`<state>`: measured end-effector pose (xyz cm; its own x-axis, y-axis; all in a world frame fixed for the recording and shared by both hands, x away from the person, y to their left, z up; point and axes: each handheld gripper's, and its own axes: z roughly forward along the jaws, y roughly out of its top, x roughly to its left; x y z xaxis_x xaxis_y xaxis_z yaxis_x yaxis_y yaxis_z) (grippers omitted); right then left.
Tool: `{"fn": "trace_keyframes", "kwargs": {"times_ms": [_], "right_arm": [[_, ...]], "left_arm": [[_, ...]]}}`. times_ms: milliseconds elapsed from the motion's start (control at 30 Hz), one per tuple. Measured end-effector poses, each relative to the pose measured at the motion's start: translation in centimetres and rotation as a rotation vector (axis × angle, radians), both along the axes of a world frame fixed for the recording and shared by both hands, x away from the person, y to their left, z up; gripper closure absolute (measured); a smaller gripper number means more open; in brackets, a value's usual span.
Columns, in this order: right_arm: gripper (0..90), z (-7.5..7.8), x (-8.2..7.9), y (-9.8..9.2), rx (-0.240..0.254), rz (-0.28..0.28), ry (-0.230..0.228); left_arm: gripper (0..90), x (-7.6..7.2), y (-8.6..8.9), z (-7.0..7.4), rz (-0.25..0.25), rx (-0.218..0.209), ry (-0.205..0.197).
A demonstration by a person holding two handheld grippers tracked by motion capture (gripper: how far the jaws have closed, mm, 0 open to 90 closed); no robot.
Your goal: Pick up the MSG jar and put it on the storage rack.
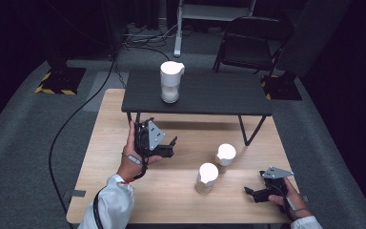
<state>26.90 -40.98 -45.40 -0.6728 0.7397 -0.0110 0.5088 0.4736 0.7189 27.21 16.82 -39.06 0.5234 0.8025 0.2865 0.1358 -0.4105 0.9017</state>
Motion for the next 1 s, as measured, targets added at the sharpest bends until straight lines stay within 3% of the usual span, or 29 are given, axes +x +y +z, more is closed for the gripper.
{"fn": "trace_keyframes", "kwargs": {"times_ms": [100, 300, 367, 700, 733, 1000], "right_arm": [[0.0, 0.0, 0.0, 0.0, 0.0, 0.0, 0.0], [0.0, 0.0, 0.0, 0.0, 0.0, 0.0, 0.0], [0.0, 0.0, 0.0, 0.0, 0.0, 0.0, 0.0], [0.0, 0.0, 0.0, 0.0, 0.0, 0.0, 0.0], [0.0, 0.0, 0.0, 0.0, 0.0, 0.0, 0.0], [0.0, 0.0, 0.0, 0.0, 0.0, 0.0, 0.0]], "left_arm": [[0.3, -0.2, 0.0, -0.4, 0.002, 0.01, 0.012], [0.3, -1.0, -0.5, -1.5, -0.003, 0.08, 0.028], [0.3, -1.0, -0.5, -1.6, -0.006, 0.082, 0.036], [0.5, -1.7, -0.3, -3.2, -0.012, 0.139, 0.11], [0.5, -1.8, -0.2, -3.5, -0.009, 0.149, 0.133], [0.9, -1.8, 0.0, -4.6, -0.012, 0.205, 0.21]]}}
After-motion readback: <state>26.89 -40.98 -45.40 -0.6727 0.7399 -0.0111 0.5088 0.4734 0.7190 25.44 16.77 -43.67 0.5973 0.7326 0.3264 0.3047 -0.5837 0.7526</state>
